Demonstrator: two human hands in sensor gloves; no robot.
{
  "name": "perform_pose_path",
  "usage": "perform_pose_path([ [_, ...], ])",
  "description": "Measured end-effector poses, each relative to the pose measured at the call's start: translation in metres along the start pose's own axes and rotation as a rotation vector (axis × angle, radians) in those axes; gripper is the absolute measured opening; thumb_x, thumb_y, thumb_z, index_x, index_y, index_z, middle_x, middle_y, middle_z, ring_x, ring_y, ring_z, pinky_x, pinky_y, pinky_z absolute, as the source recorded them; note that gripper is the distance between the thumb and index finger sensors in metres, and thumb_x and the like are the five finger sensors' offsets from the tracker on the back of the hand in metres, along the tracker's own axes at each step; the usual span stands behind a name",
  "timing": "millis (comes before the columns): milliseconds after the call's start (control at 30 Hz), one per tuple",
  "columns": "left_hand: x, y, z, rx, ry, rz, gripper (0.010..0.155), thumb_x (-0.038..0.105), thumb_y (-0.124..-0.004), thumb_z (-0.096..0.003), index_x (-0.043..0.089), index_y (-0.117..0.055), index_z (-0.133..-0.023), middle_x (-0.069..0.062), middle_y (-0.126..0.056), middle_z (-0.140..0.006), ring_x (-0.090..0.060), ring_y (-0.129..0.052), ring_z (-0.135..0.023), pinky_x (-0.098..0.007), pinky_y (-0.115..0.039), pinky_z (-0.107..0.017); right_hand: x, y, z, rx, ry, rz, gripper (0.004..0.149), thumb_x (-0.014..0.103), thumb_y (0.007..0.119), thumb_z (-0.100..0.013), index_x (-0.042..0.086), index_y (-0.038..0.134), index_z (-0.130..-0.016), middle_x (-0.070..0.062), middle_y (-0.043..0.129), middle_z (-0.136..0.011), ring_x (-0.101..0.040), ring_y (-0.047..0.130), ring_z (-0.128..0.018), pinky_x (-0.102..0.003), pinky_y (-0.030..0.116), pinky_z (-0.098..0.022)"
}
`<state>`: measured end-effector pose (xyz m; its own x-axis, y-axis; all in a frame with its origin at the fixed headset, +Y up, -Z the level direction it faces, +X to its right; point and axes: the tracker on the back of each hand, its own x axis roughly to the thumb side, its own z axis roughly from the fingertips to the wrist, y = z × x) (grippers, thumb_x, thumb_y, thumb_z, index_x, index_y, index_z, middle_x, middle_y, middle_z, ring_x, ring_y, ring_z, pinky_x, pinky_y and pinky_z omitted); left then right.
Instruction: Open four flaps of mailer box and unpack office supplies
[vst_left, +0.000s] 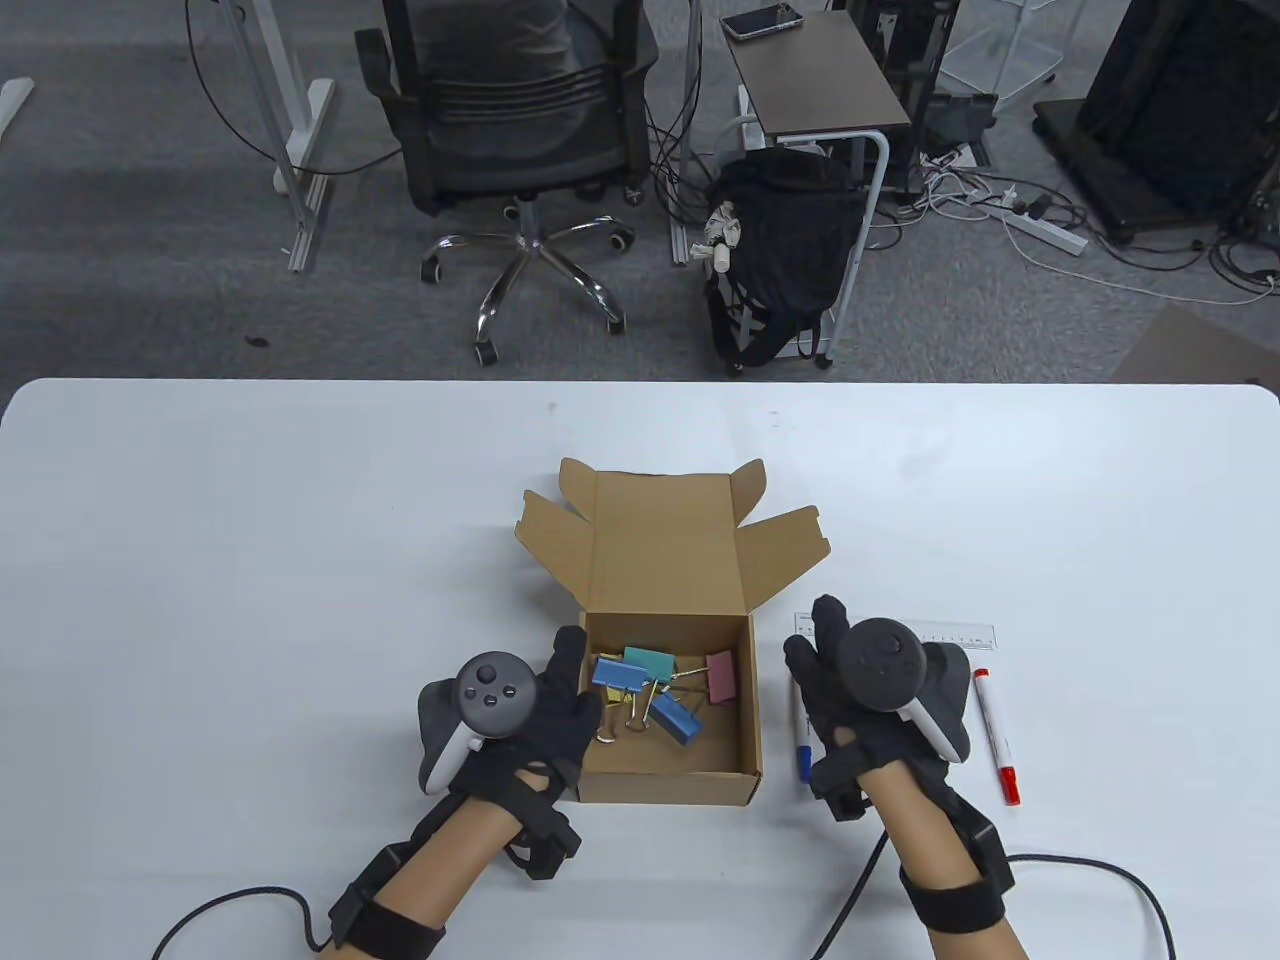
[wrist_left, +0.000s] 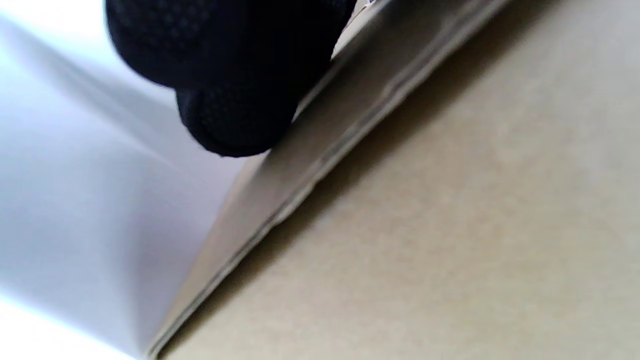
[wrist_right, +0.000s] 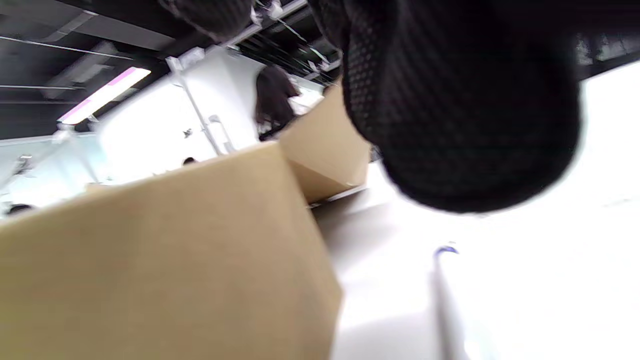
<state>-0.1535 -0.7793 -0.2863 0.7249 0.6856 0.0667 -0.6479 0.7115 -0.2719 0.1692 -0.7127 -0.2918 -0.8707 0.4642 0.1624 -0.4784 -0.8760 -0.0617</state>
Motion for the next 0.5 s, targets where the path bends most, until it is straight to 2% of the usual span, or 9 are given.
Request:
perform_pose_path([
  [100,0.0,0.0,0.0,0.001,0.001,0.0,0.072,0.055,-0.063,-0.0435,0.033,-0.026,-0.101,-0.021,-0.067,-0.093,-0.034,-0.094,-0.051,-0.034,-0.08,-0.03,0.017,0.014,0.003,0.064,-0.067,0.008,0.068,0.039,0.065,-0.052,-0.011,0.048,-0.094,-0.025,0.097,-0.044,-0.028,0.102,-0.001,-0.031,0.083,0.007],
  [233,0.0,0.0,0.0,0.0,0.001,0.0,0.072,0.055,-0.063,-0.0435,0.033,-0.026,-0.101,-0.021,-0.067,-0.093,-0.034,-0.094,-0.051,-0.034,-0.08,-0.03,0.032,0.038,0.006,0.176,-0.1,0.044,0.07,0.04,0.064,-0.052,-0.012,0.043,-0.093,-0.023,0.097,-0.038,-0.024,0.1,0.004,-0.028,0.081,0.01],
  [333,0.0,0.0,0.0,-0.003,0.001,0.001,0.072,0.055,-0.064,-0.0435,0.033,-0.026,-0.101,-0.021,-0.067,-0.093,-0.034,-0.094,-0.051,-0.034,-0.08,-0.03,0.033,0.056,0.005,0.231,-0.102,0.183,0.069,0.036,0.066,-0.052,-0.009,0.034,-0.093,-0.02,0.097,-0.036,-0.022,0.098,0.006,-0.027,0.081,0.01],
  [367,0.0,0.0,0.0,-0.002,0.003,0.002,0.072,0.055,-0.064,-0.0434,0.033,-0.026,-0.101,-0.021,-0.067,-0.093,-0.034,-0.094,-0.05,-0.034,-0.08,-0.03,0.033,0.056,0.006,0.232,-0.102,0.182,0.069,0.036,0.063,-0.052,-0.008,0.029,-0.093,-0.018,0.096,-0.037,-0.02,0.098,0.006,-0.026,0.081,0.01],
  [400,0.0,0.0,0.0,-0.005,0.004,0.0,0.072,0.055,-0.064,-0.0434,0.033,-0.026,-0.101,-0.021,-0.067,-0.093,-0.034,-0.094,-0.051,-0.035,-0.08,-0.03,0.034,0.057,0.006,0.206,-0.102,0.148,0.068,0.033,0.065,-0.052,-0.009,0.031,-0.093,-0.02,0.097,-0.035,-0.021,0.098,0.007,-0.027,0.08,0.011],
  [467,-0.001,0.0,0.001,0.003,0.0,0.01,0.072,0.055,-0.064,-0.0432,0.033,-0.026,-0.101,-0.02,-0.065,-0.095,-0.034,-0.094,-0.051,-0.035,-0.08,-0.03,0.034,0.058,0.006,0.249,-0.083,0.18,0.068,0.032,0.065,-0.052,-0.008,0.028,-0.093,-0.02,0.096,-0.037,-0.022,0.098,0.005,-0.028,0.081,0.01],
  [500,0.001,0.002,0.001,0.003,-0.01,0.02,0.073,0.054,-0.066,-0.0432,0.033,-0.027,-0.101,-0.017,-0.056,-0.101,-0.035,-0.091,-0.054,-0.035,-0.079,-0.032,0.035,0.059,0.005,0.236,-0.088,0.178,0.067,0.031,0.065,-0.052,-0.007,0.028,-0.093,-0.019,0.096,-0.037,-0.022,0.098,0.006,-0.028,0.081,0.01],
])
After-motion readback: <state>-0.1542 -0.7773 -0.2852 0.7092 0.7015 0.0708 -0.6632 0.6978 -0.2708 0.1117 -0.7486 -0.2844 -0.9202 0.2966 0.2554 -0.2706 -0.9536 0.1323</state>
